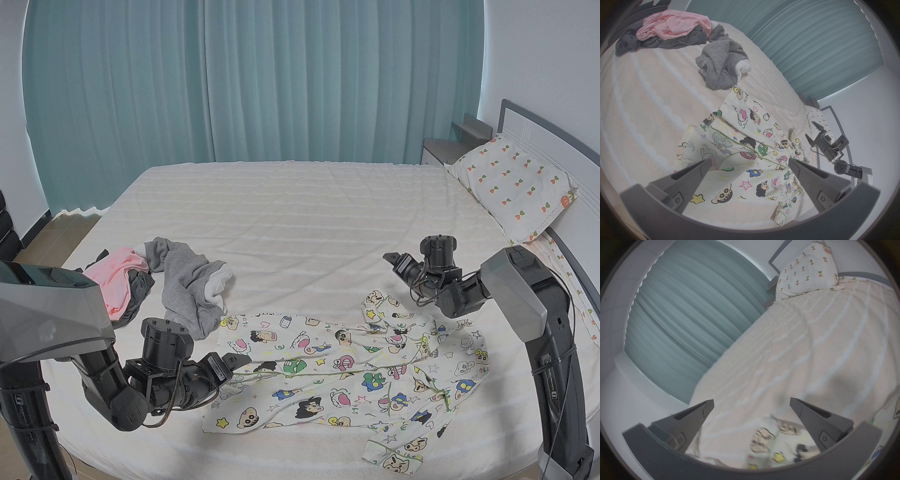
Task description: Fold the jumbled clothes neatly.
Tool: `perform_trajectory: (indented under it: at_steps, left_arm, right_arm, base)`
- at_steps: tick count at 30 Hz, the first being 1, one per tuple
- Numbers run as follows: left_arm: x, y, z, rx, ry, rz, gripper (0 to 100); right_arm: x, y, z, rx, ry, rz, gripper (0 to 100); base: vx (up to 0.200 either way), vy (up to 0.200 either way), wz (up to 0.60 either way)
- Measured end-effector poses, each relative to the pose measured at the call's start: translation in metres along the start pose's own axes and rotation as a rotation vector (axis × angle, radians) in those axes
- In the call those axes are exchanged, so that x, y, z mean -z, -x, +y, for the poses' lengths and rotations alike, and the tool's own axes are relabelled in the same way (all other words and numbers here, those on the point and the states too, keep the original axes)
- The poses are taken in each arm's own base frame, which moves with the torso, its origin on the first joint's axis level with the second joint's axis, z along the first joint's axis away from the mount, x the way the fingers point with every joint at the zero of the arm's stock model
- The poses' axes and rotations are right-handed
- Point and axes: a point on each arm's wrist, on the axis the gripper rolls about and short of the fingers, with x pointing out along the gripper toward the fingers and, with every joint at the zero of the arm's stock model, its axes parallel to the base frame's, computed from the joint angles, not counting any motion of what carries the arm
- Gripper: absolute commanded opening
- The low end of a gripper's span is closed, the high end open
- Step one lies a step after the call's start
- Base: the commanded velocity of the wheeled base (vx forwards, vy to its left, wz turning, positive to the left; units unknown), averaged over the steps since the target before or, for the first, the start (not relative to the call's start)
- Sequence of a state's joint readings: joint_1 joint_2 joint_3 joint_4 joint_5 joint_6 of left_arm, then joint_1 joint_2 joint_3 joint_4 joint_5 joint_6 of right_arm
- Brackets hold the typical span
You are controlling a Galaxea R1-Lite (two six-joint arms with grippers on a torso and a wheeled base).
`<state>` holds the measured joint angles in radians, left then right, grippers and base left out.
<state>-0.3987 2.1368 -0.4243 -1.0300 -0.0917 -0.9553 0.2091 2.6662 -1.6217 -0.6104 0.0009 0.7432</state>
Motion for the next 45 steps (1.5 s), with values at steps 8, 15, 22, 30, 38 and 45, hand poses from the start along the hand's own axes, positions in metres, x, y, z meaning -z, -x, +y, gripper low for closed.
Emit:
perform_trajectory:
  at_steps: [8,15,22,30,38,45]
  left_arm:
    - [0.000,0.000,0.000,-0.001,0.000,0.001,100]
    - [0.001,0.000,0.001,-0.002,-0.001,0.003,100]
    - [0.002,0.001,0.001,-0.002,-0.001,0.002,100]
    - [0.002,0.001,0.002,-0.005,-0.002,0.005,100]
    - [0.003,0.002,0.002,-0.014,-0.002,-0.004,100]
    - [0.004,0.001,0.001,-0.013,-0.005,-0.001,100]
  right_arm:
    - [0.008,0.015,-0.029,-0.002,0.190,0.152,100]
    - [0.000,0.013,-0.044,-0.037,0.287,0.236,100]
    - [-0.006,-0.002,-0.041,-0.051,0.313,0.248,100]
    - [0.010,-0.023,-0.038,-0.067,0.357,0.287,100]
    - [0.020,-0.031,-0.042,-0.054,0.355,0.323,0]
    - [0.020,-0.036,-0.041,-0.052,0.330,0.302,0]
  base:
    - [0.000,0.000,0.00]
    - [0.000,0.000,0.00]
    - [0.000,0.000,0.00]
    - [0.000,0.000,0.00]
    - [0.000,0.000,0.00]
    - [0.000,0.000,0.00]
